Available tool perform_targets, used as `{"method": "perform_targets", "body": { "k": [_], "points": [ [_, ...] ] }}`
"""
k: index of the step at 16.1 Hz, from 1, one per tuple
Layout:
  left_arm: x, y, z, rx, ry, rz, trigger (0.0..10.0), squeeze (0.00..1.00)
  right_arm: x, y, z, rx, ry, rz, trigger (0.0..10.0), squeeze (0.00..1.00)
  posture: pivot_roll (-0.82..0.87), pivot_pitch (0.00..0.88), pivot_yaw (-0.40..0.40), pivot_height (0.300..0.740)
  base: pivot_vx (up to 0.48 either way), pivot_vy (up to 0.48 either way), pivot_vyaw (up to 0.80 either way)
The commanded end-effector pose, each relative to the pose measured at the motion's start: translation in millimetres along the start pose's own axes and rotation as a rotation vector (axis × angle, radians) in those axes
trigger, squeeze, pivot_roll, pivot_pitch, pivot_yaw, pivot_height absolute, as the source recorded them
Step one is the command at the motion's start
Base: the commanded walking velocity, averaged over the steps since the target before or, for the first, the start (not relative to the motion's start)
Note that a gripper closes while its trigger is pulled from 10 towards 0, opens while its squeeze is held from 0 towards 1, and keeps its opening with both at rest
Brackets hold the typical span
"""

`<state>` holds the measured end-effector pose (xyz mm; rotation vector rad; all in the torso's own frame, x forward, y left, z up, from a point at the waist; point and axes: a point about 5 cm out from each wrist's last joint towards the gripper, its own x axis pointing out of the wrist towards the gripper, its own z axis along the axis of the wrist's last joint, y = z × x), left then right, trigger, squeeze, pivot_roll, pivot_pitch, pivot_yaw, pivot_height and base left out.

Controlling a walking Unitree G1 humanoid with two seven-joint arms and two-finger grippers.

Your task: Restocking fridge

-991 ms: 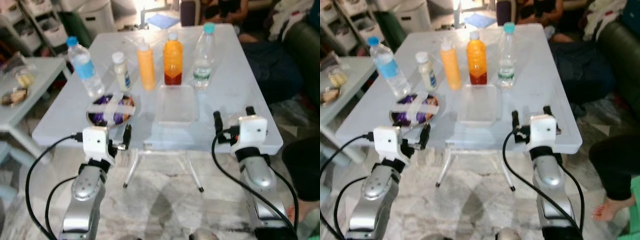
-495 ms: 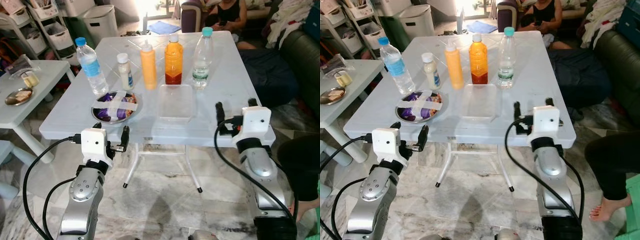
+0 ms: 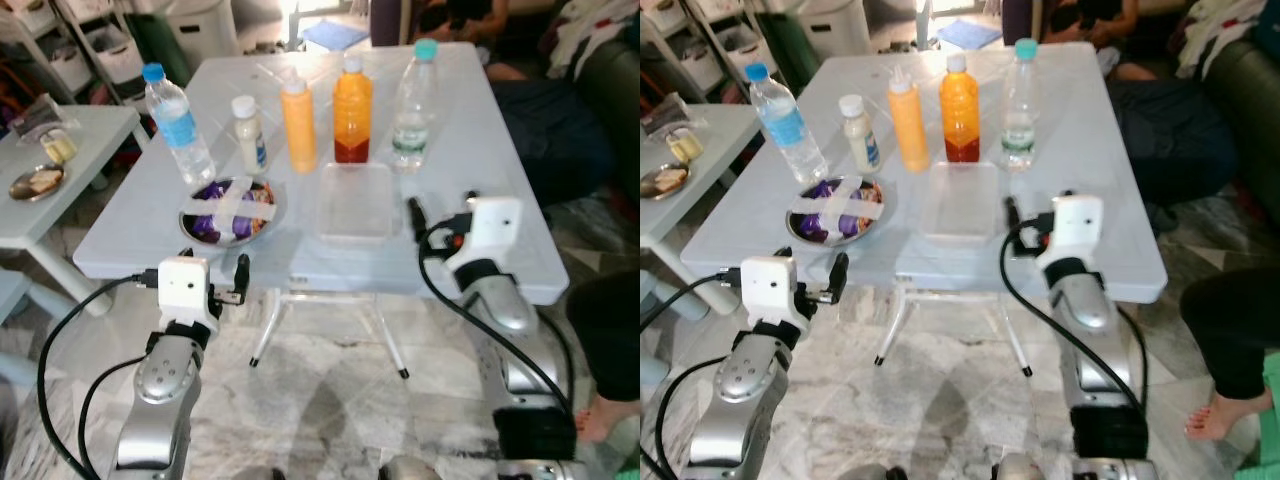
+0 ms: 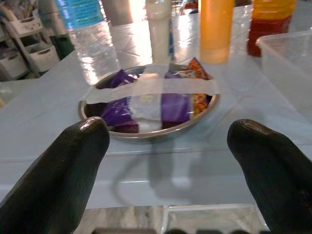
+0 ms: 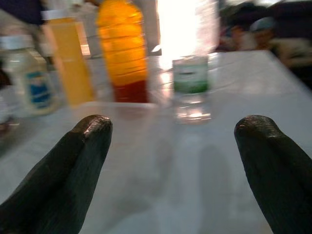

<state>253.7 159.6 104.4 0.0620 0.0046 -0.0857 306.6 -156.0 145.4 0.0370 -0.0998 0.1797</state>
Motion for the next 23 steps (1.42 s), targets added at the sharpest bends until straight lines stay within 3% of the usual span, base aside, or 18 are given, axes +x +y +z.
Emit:
{"method": "perform_targets", "body": {
  "k": [1,2,4,6,10,11,19,20,21,22,23],
  "points": [
    [-1.8,5.9,3,0.015,-0.003,0.018,10.0,0.00,3.0,3.8,2,0.039,-0.006,0.027,10.0,0.00,-0.10,0.092,0.126,0.740,0.000,0.000,0.00],
    [-1.7,4.0,6,0.043,-0.021,0.004,10.0,0.00,4.8,6.6,0,0.128,-0.011,0.039,10.0,0.00,-0.09,0.093,0.129,0.740,0.000,0.000,0.00],
    [-2.3,3.8,7,0.039,-0.020,0.000,10.0,0.00,5.0,11.7,-3,0.196,0.001,0.068,10.0,0.00,-0.08,0.099,0.134,0.740,0.000,0.000,0.00],
    [-2.8,3.7,7,0.034,-0.012,-0.005,10.0,0.00,6.8,15.3,-11,0.331,0.057,0.051,10.0,0.00,-0.08,0.102,0.139,0.740,0.000,0.000,0.00],
    [-1.8,3.1,8,0.030,-0.011,-0.013,10.0,0.00,7.7,13.7,-26,0.337,0.129,-0.001,10.0,0.00,-0.07,0.105,0.143,0.740,0.000,0.000,0.00],
    [-1.7,2.8,9,0.025,-0.010,-0.013,10.0,0.00,8.9,16.0,-26,0.381,0.131,0.035,10.0,0.00,-0.07,0.105,0.144,0.740,0.000,0.000,0.00],
    [0.3,2.4,10,0.014,-0.008,-0.012,10.0,0.00,28.5,19.4,-15,0.424,0.087,0.090,10.0,0.00,-0.06,0.103,0.143,0.740,0.000,0.000,0.00],
    [0.6,2.3,10,0.015,-0.008,-0.012,10.0,0.00,30.1,20.2,-16,0.455,0.098,0.094,4.8,0.00,-0.06,0.102,0.142,0.740,0.000,0.000,0.00],
    [0.5,1.7,10,0.014,-0.008,-0.013,10.0,0.00,31.1,22.7,-20,0.513,0.125,0.107,1.6,0.00,-0.06,0.102,0.142,0.740,0.000,0.000,0.00],
    [0.4,0.8,10,0.014,-0.008,-0.015,10.0,0.00,31.1,25.1,-23,0.539,0.139,0.119,0.0,0.00,-0.06,0.101,0.141,0.740,0.000,0.000,0.00],
    [0.6,0.1,10,0.014,-0.008,-0.016,10.0,0.00,31.1,26.5,-25,0.537,0.147,0.124,0.0,0.00,-0.06,0.101,0.141,0.740,0.000,0.000,0.00]
  ]
}}
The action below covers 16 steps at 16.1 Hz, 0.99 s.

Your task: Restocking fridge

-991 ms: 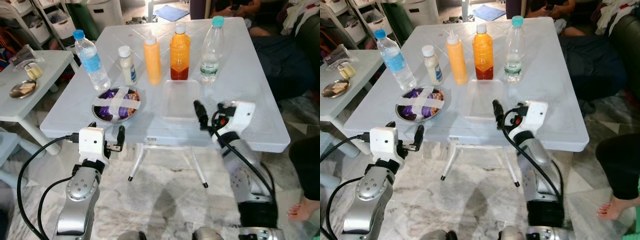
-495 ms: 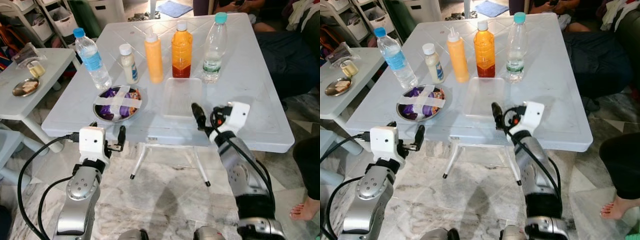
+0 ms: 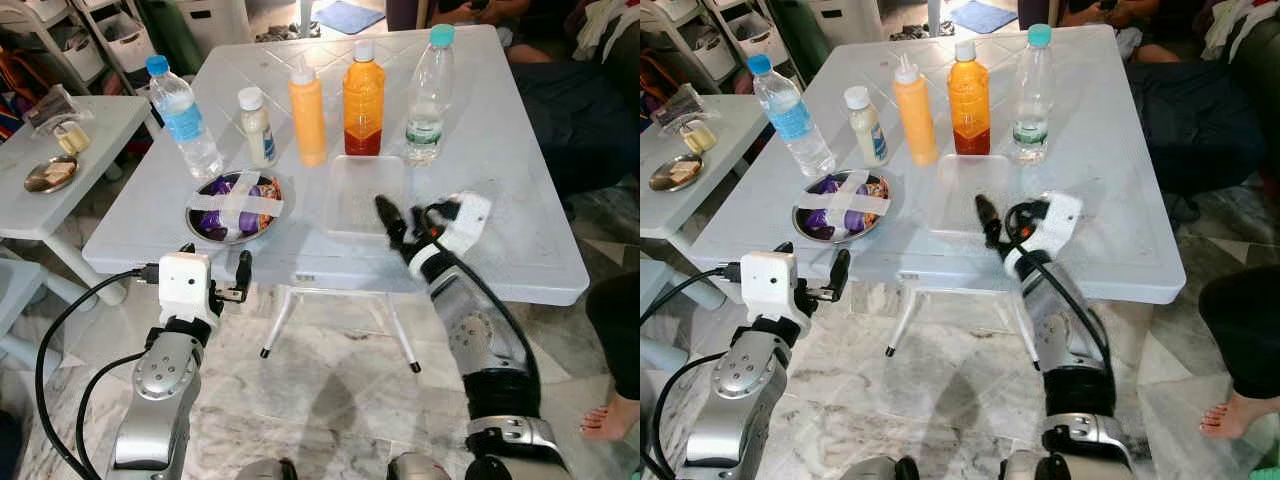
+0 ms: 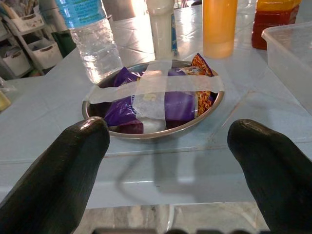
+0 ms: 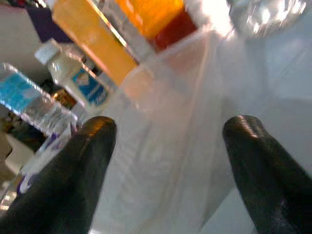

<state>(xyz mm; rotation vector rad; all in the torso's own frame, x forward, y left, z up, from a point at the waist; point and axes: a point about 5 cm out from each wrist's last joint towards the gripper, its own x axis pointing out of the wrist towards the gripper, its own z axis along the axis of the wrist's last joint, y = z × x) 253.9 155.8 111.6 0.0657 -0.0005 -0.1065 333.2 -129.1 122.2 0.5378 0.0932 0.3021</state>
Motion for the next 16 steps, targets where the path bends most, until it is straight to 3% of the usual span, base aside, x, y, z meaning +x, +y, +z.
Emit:
{"method": "perform_targets", "body": {
  "k": [1,2,3,4,5,6,7,16],
  "points": [
    [0.2,3.0,2,0.010,-0.003,0.003,10.0,0.00,3.5,6.0,-3,0.013,0.019,0.025,0.0,0.00,-0.06,0.101,0.141,0.740,0.000,0.000,0.00],
    [0.6,2.6,2,0.009,-0.004,0.002,10.0,0.00,4.2,6.3,-6,0.021,0.042,0.030,0.0,0.00,-0.06,0.100,0.140,0.740,0.000,0.000,0.00],
    [1.0,2.3,3,0.009,-0.005,0.002,10.0,0.00,4.8,6.5,-8,0.018,0.056,0.032,1.5,0.00,-0.06,0.100,0.138,0.740,0.000,0.000,0.00],
    [1.3,2.1,3,0.009,-0.006,0.001,10.0,0.00,5.2,6.9,-10,0.017,0.068,0.036,4.4,0.00,-0.06,0.100,0.137,0.740,0.000,0.000,0.00],
    [1.5,2.0,3,0.009,-0.006,0.001,10.0,0.00,5.8,7.3,-11,0.021,0.071,0.037,4.7,0.00,-0.06,0.100,0.136,0.740,0.000,0.000,0.00],
    [1.7,1.9,3,0.009,-0.007,0.002,10.0,0.00,6.1,7.3,-10,0.025,0.069,0.038,4.4,0.00,-0.06,0.100,0.135,0.740,0.000,0.000,0.00],
    [1.8,1.5,3,0.008,-0.007,0.002,10.0,0.00,6.5,6.8,-10,0.036,0.067,0.035,0.0,0.00,-0.06,0.100,0.133,0.740,0.000,0.000,0.00],
    [1.8,-1.3,2,0.006,-0.008,-0.001,10.0,0.00,3.4,-0.7,-14,0.042,0.075,-0.012,0.0,0.00,-0.07,0.098,0.129,0.740,0.000,0.000,0.00]
  ]
}}
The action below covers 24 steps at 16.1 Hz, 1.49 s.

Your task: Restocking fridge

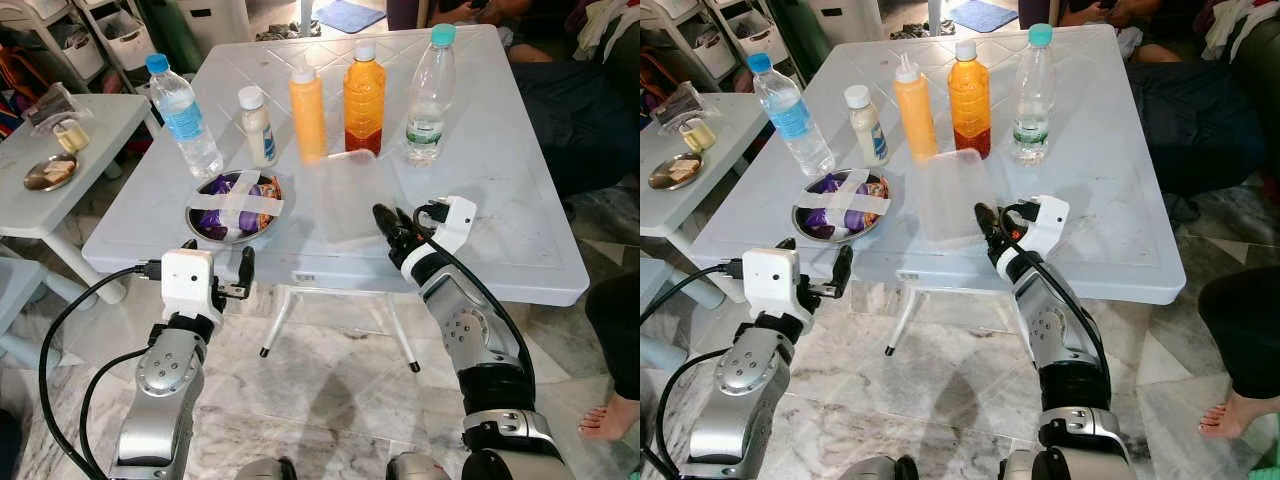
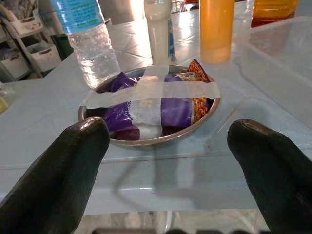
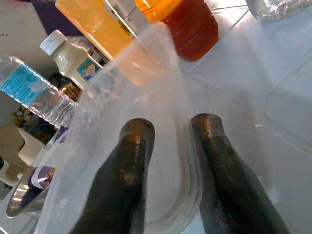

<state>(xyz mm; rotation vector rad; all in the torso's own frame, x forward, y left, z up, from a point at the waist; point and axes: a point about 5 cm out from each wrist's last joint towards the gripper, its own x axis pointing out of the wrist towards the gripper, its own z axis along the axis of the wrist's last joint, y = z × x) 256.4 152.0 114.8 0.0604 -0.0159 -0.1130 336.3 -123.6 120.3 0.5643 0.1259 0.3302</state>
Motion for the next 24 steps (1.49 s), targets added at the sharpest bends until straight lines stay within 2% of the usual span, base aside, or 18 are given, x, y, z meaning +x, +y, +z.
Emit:
{"method": "perform_targets", "body": {
  "k": [1,6,8,9,12,14,15,17,18,19,20,21,24],
  "points": [
    [-0.9,1.7,-2,0.009,0.008,0.005,10.0,0.00,-0.6,-3.2,-9,0.017,0.036,-0.036,0.0,0.00,-0.07,0.098,0.129,0.740,0.000,0.000,0.00],
    [-0.4,-0.2,-2,-0.004,0.007,0.012,10.0,0.00,-0.6,-0.8,-2,0.068,-0.019,-0.081,0.0,0.00,-0.08,0.103,0.126,0.740,0.000,0.000,0.00],
    [-0.1,1.4,-5,-0.011,0.026,0.054,10.0,0.00,-2.8,0.7,1,0.061,-0.032,-0.085,0.0,0.00,-0.08,0.104,0.125,0.740,0.000,0.000,0.00],
    [0.7,2.5,-7,-0.014,0.046,0.079,10.0,0.00,-5.9,1.7,2,0.040,-0.039,-0.088,10.0,0.00,-0.08,0.105,0.124,0.740,0.000,0.000,0.00],
    [-0.8,1.9,-9,-0.025,0.062,0.083,10.0,0.00,-19.7,9.2,5,-0.109,-0.070,-0.071,10.0,0.00,-0.08,0.111,0.120,0.740,0.000,0.000,0.00],
    [-1.1,2.1,-11,-0.010,0.068,0.091,10.0,0.00,-30.4,10.2,12,-0.095,-0.121,-0.082,10.0,0.00,-0.09,0.103,0.117,0.740,0.000,0.000,0.00],
    [0.7,2.3,-11,-0.014,0.072,0.097,10.0,0.00,-39.8,4.9,8,-0.089,-0.102,-0.119,10.0,0.00,-0.09,0.099,0.117,0.740,0.000,0.000,0.00],
    [2.2,0.8,-12,-0.013,0.075,0.087,10.0,0.00,-45.0,1.9,3,-0.098,-0.091,-0.134,10.0,0.00,-0.10,0.093,0.121,0.740,-0.253,0.000,0.00],
    [3.2,-0.8,-12,-0.014,0.075,0.079,10.0,0.00,-46.5,2.1,2,-0.088,-0.090,-0.141,9.1,0.00,-0.10,0.090,0.122,0.740,-0.259,0.000,0.00],
    [4.2,-2.1,-11,-0.014,0.074,0.075,10.0,0.00,-45.8,4.7,2,-0.093,-0.092,-0.136,0.0,0.00,-0.10,0.089,0.122,0.740,-0.285,0.000,0.00],
    [4.8,-2.7,-11,-0.014,0.072,0.073,10.0,0.00,-44.9,6.5,3,-0.096,-0.092,-0.131,3.3,0.00,-0.10,0.086,0.121,0.740,-0.285,0.000,0.00],
    [5.1,-2.8,-11,-0.015,0.072,0.074,10.0,0.00,-44.5,6.0,2,-0.095,-0.086,-0.133,10.0,0.00,-0.10,0.085,0.118,0.740,-0.349,0.000,0.00],
    [4.7,-0.9,-12,-0.014,0.072,0.080,10.0,0.00,-43.7,-2.2,2,-0.147,-0.067,-0.179,10.0,0.00,-0.10,0.083,0.111,0.740,-0.346,0.000,0.00]
  ]
}}
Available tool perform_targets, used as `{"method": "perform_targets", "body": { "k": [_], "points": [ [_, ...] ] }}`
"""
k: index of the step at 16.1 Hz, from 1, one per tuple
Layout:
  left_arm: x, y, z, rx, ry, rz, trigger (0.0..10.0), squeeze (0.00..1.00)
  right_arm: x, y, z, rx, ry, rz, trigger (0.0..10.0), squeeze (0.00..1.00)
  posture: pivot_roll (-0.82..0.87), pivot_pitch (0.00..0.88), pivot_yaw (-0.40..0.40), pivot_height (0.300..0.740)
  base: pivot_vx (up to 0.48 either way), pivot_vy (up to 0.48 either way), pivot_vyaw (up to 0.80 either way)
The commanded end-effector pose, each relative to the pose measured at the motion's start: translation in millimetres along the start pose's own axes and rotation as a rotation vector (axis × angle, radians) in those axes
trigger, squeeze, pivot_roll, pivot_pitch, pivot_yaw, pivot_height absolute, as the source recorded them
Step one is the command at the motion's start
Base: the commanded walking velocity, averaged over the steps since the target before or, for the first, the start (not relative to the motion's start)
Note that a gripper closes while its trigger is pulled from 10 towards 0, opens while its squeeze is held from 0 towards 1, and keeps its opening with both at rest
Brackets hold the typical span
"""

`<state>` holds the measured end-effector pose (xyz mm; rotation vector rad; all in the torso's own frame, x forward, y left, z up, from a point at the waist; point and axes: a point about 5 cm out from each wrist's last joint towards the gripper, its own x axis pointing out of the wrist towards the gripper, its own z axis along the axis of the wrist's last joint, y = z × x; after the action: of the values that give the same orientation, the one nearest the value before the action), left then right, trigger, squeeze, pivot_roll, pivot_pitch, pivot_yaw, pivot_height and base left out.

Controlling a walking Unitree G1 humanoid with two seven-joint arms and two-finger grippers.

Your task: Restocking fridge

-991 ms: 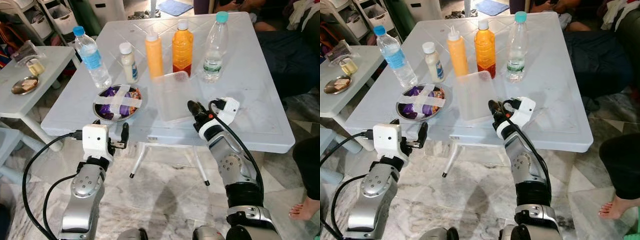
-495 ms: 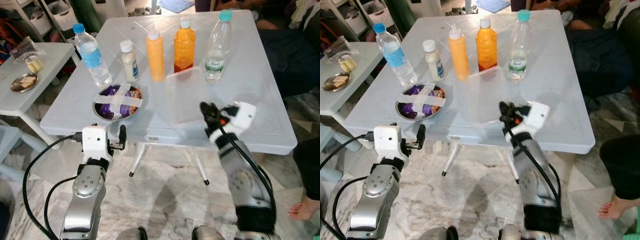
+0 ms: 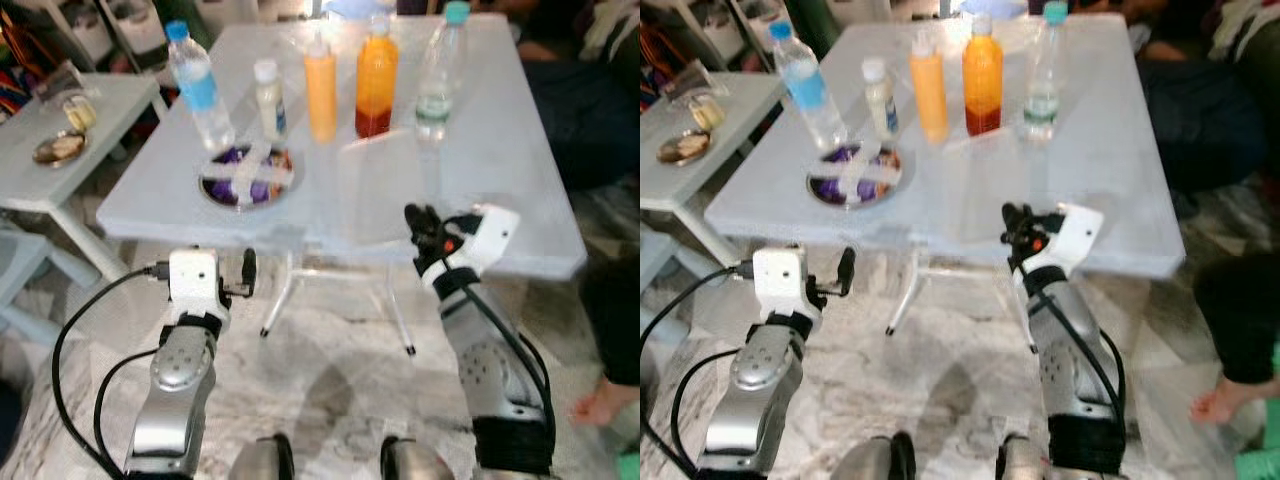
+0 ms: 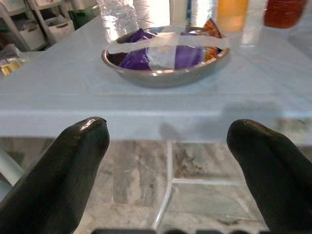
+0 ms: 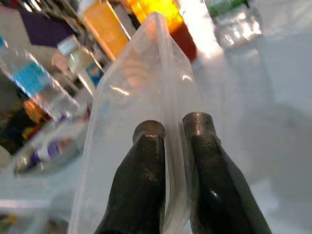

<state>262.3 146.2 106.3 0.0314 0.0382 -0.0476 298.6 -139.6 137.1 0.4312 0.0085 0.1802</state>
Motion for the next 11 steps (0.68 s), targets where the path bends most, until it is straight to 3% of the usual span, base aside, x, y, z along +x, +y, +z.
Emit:
{"method": "perform_targets", "body": {
  "k": [1,4,5,9,11],
  "points": [
    [-1.1,5.2,-4.0,0.017,0.018,0.020,10.0,0.00,-1.6,-10.1,-13.9,-0.081,0.076,-0.088,10.0,0.00,-0.10,0.085,0.110,0.740,-0.341,0.000,0.00],
    [1.1,5.4,-2.7,0.019,0.012,0.020,10.0,0.00,0.1,-9.2,-17.7,-0.099,0.073,-0.105,10.0,0.00,-0.10,0.087,0.111,0.740,-0.331,0.000,0.00],
    [2.3,5.9,-1.7,0.025,0.008,0.018,10.0,0.00,0.3,-10.5,-19.6,-0.182,0.087,-0.141,10.0,0.00,-0.10,0.087,0.115,0.740,-0.330,0.000,0.00],
    [2.9,12.7,-4.2,0.040,0.014,0.027,10.0,0.00,-3.1,-6.3,-23.1,-0.121,0.090,-0.059,10.0,0.00,-0.09,0.087,0.114,0.740,-0.330,0.000,0.00],
    [1.2,11.3,-5.7,0.045,0.011,0.022,10.0,0.00,-0.6,-3.4,-22.0,-0.135,0.078,-0.035,10.0,0.00,-0.09,0.085,0.114,0.740,-0.142,0.000,0.72]
  ]
}}
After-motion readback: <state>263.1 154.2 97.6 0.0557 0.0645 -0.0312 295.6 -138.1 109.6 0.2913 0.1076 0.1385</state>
